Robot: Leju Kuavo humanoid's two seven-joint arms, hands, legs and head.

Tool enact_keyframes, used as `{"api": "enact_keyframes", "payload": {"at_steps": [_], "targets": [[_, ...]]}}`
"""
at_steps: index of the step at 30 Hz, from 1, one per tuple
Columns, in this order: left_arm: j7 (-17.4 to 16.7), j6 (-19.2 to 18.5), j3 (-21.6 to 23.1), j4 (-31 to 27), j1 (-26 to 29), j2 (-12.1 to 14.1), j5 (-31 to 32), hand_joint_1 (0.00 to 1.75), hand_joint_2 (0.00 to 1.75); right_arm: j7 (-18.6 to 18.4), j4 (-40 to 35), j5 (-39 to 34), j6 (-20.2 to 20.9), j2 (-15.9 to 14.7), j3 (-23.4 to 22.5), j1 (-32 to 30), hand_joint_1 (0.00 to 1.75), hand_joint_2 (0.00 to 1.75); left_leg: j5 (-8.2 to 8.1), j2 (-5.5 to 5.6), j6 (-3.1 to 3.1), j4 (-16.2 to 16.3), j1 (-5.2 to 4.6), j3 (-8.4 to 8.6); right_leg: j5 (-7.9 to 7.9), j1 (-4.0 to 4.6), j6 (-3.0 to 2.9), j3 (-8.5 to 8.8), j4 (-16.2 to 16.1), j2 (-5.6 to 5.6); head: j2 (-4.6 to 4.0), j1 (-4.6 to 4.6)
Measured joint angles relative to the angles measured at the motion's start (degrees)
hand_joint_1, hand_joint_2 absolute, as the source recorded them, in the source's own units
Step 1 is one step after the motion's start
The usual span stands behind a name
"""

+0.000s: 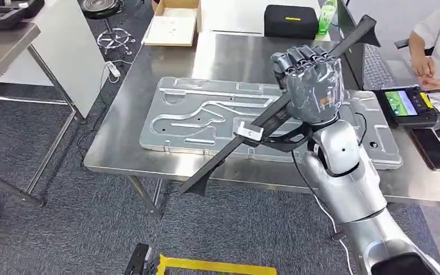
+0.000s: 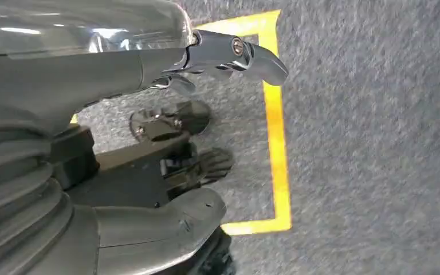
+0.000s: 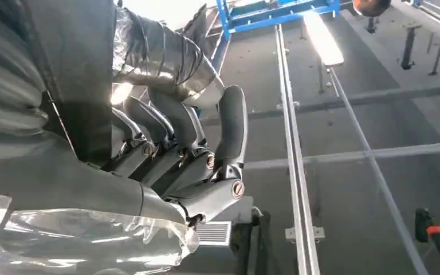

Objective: Take the parts from the cabinet and place them on the table.

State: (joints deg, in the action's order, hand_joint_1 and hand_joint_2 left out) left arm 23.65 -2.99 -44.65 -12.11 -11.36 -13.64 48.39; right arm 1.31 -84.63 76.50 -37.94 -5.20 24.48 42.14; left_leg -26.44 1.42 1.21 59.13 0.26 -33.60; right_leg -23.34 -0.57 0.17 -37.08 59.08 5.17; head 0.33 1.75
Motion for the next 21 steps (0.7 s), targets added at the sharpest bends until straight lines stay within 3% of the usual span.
{"api": "enact_keyframes", "payload": {"at_steps": [1,2,3,4,6,7,8,9,10,12,13,17,19,21], "targets": [[0.0,0.0,0.1,0.0,0.0,0.0,0.0,0.0,1.75,0.0,0.0,0.2,0.0,0.0,-0.2,0.0,1.75,1.75,0.21,-0.09,0.27,-0.2,-0.06,0.01,0.14,-0.06,0.34,0.03,-0.1,0.1,0.0,0.02],[-0.1,0.0,0.2,0.0,0.0,-0.2,-0.1,0.0,1.75,0.2,0.0,0.5,0.0,-0.1,-0.5,0.0,1.75,1.75,0.86,-0.39,0.72,-1.1,0.82,0.28,-0.18,0.09,0.64,-0.16,0.3,-0.2,0.0,0.0],[-0.2,0.0,0.2,0.0,-0.1,-0.2,-0.2,0.0,1.75,0.3,0.1,1.0,-0.1,-0.3,-0.8,0.0,1.75,1.75,1.05,-0.62,0.89,-1.3,0.62,0.39,-1.28,0.4,0.86,-0.65,1.6,-2.1,0.0,0.11],[-0.2,0.0,0.3,0.0,-0.1,-0.2,-0.2,0.0,1.75,0.3,0.2,1.3,-0.1,-0.4,-1.0,0.2,1.75,1.75,1.17,-0.77,1.1,-1.3,0.62,0.34,-3.61,0.29,1.05,-2.19,5.0,-3.58,0.0,0.28],[-0.4,0.0,0.3,0.0,0.1,-0.2,-0.2,0.0,1.75,0.4,0.3,1.6,-0.2,-0.3,-1.0,0.0,1.75,1.75,1.16,-1.11,1.09,-1.3,0.61,0.19,-7.58,0.06,1.36,-5.93,13.3,-4.67,0.0,0.31],[-0.4,0.0,0.3,0.0,0.2,-0.2,-0.2,0.0,1.75,0.4,0.5,1.7,-0.2,-0.3,-1.0,-0.2,1.75,1.75,1.16,-1.38,1.09,-1.2,0.61,0.07,-9.02,-0.15,1.52,-7.99,17.7,-4.87,0.0,0.37],[-0.4,0.0,0.3,0.0,0.2,-0.2,-0.2,0.0,1.75,0.4,0.5,1.8,-0.2,-0.3,-1.0,-0.3,1.75,1.75,1.15,-1.56,1.08,-1.1,0.61,0.03,-8.94,-0.33,1.59,-8.44,18.7,-4.93,0.0,0.35],[-0.4,0.0,0.3,0.0,0.2,-0.2,-0.1,0.0,1.75,0.4,0.7,2.1,-0.2,-0.3,-1.0,-0.4,1.75,1.75,1.08,-1.7,0.97,-1.0,0.64,-0.01,-7.69,-0.47,1.66,-7.75,17.3,-5.0,0.0,0.35],[-0.5,0.0,0.3,0.0,0.2,-0.2,-0.1,0.0,1.75,0.5,0.7,2.1,-0.2,-0.3,-1.0,-0.4,1.75,1.75,0.96,-1.81,0.81,-0.9,0.67,0.0,-5.37,-0.6,1.7,-5.74,13.7,-5.04,0.0,0.33],[-0.5,0.0,0.3,0.0,0.1,-0.2,0.0,0.0,1.75,0.5,0.7,2.6,-0.2,-0.3,-1.0,-0.2,1.75,1.75,0.6,-1.95,0.3,-0.5,0.71,0.15,-0.61,-0.75,1.6,0.56,1.8,-5.57,0.0,0.35],[-0.4,-0.1,0.3,0.0,0.1,-0.2,0.0,0.0,1.75,0.5,0.7,2.9,-0.2,-0.4,-1.0,-0.2,1.75,1.75,0.45,-2.01,-0.11,-0.4,0.23,-0.14,-1.93,-0.14,1.39,1.23,0.5,-5.68,0.0,0.37],[-0.3,-0.5,0.3,0.0,0.0,-0.3,0.0,0.0,1.75,0.5,0.7,3.1,-0.1,-0.5,-1.0,-0.3,1.75,1.75,0.62,-2.21,-1.21,-0.6,0.42,-0.14,-1.52,-0.02,-0.03,0.84,0.4,-5.16,0.0,0.35],[-0.3,-0.6,0.3,0.0,0.1,-0.3,0.0,0.0,1.75,0.5,0.7,3.1,-0.1,-0.6,-1.1,-0.2,1.75,1.75,-1.58,-2.03,-1.66,2.1,0.58,-1.19,-1.34,-0.26,-0.88,1.06,0.1,-5.19,0.0,0.31],[0.0,-1.3,0.4,0.0,0.0,-0.3,0.1,0.0,1.75,0.5,0.9,3.1,0.0,-0.6,-1.1,0.0,1.75,1.75,-5.84,-1.98,-1.73,10.6,0.56,-5.16,-1.32,-0.05,-1.26,1.03,0.1,-5.14,0.0,0.28]]}}
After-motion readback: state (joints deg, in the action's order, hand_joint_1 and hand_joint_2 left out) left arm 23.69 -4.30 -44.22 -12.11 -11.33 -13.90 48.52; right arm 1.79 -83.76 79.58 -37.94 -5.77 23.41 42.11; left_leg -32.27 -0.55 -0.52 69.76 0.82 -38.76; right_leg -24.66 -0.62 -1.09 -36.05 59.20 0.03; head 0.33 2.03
